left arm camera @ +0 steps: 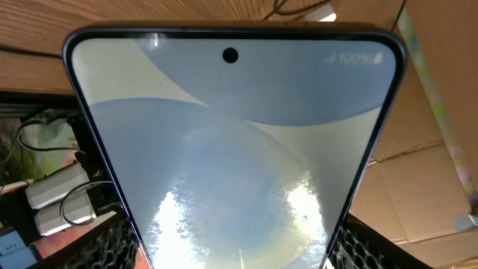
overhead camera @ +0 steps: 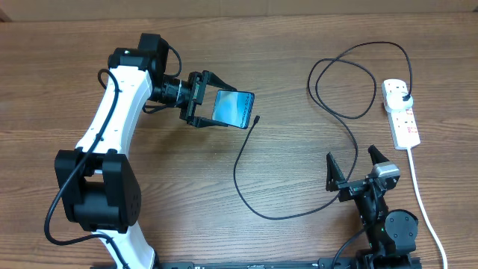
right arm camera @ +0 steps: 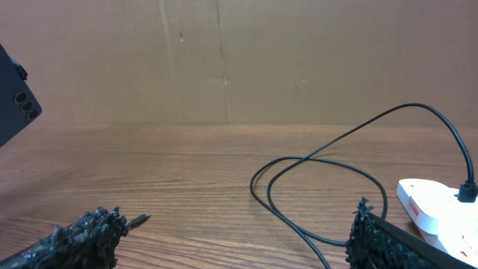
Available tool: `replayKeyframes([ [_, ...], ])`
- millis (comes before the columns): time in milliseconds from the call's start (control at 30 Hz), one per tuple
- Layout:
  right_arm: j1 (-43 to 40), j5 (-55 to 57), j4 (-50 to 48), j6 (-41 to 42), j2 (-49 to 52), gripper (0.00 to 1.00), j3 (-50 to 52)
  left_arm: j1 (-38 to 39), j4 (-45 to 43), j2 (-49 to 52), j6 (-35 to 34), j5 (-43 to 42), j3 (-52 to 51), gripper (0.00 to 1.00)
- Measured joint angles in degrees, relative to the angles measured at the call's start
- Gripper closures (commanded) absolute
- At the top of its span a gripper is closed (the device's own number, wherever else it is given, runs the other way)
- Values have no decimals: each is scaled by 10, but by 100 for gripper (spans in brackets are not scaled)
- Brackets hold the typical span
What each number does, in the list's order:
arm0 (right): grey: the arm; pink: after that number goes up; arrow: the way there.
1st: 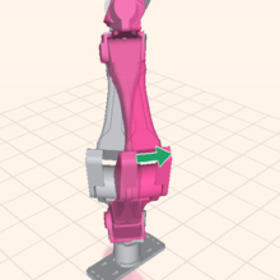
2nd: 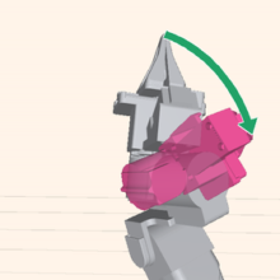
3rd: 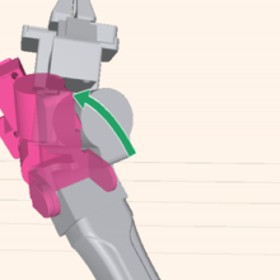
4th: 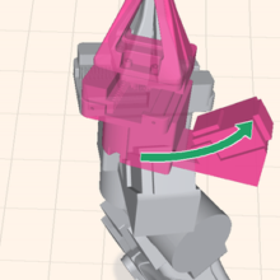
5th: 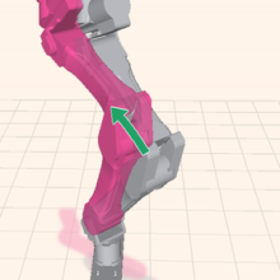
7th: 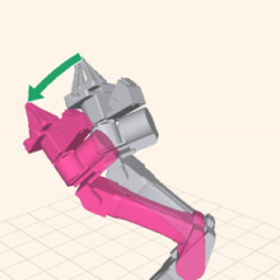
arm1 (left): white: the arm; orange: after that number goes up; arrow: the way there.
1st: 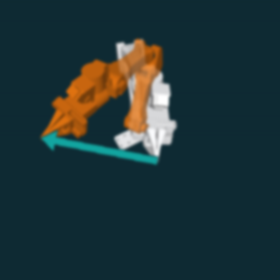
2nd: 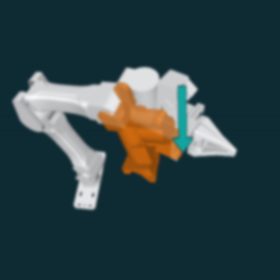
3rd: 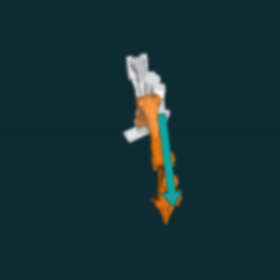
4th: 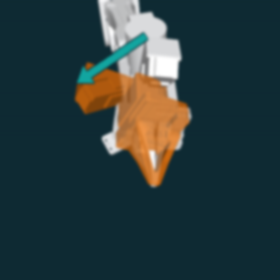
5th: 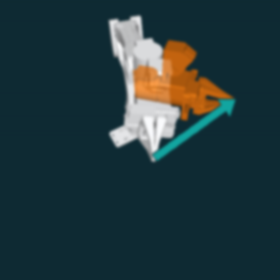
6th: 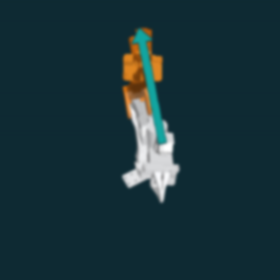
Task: Plug charger to phone and switch on socket
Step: 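Carry the smartphone rightward toward the table center with the left gripper, then move the right gripper toward the black cable's plug end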
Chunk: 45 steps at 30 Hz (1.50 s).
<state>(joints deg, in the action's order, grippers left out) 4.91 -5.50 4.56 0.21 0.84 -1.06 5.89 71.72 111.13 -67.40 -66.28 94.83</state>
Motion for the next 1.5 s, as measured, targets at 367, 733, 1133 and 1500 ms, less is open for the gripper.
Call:
replayKeyframes([
  [367, 0, 0, 0, 0, 0, 0, 0, 0, -3, 0, -2, 15, 0, 40],
  [733, 0, 0, 0, 0, 0, 0, 0, -8, -15, 0, -13, 121, 0, 40],
  [1133, 0, 0, 0, 0, 0, 0, 0, -8, 10, 3, -9, 166, 0, 41],
  [1500, 0, -22, -1, 102, 0, 0, 0, -8, 54, 55, 59, 126, -1, 41],
])
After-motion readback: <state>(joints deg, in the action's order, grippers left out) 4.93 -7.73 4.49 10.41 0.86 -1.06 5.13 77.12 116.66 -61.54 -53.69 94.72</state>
